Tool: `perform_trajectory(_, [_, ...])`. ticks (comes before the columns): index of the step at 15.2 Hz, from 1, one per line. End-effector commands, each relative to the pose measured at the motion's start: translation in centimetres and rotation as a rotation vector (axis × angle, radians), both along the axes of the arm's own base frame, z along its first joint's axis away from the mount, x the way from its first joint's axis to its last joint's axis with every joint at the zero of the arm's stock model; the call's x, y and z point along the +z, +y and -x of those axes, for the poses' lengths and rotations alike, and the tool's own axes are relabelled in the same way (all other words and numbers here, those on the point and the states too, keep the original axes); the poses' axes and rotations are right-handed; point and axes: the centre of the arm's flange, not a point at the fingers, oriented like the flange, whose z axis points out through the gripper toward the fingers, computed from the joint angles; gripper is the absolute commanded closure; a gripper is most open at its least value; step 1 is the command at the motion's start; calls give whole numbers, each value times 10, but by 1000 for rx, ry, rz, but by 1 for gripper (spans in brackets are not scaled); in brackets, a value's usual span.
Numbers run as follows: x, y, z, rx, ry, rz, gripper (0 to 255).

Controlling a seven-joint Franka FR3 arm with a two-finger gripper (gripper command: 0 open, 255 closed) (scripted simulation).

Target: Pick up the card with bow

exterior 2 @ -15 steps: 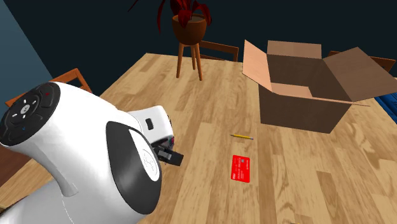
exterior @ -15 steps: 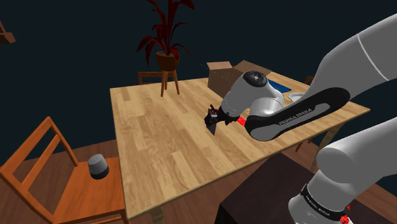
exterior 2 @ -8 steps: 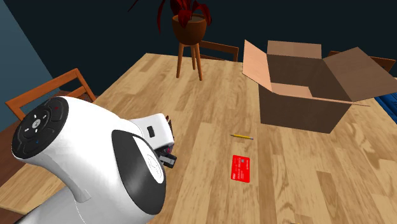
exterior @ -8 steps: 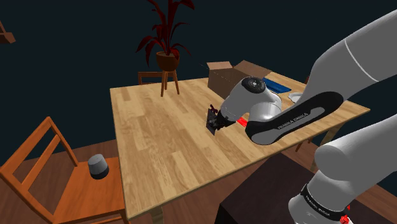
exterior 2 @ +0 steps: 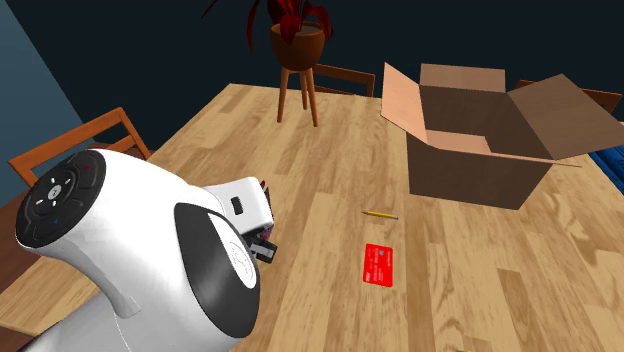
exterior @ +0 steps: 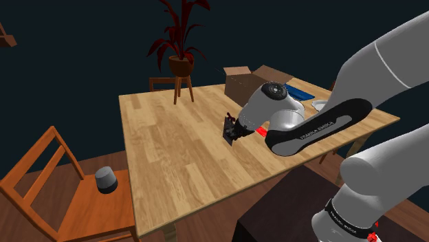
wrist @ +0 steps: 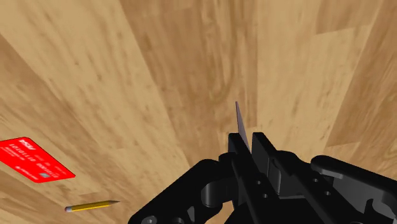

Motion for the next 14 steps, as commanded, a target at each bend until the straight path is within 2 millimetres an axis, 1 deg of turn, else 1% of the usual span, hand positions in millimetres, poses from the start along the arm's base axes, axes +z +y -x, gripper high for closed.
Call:
perform_trajectory(1, [8, 0, -1, 0, 0, 0, 255])
perform_trajectory(14, [77, 0, -1, 0, 0, 0, 255])
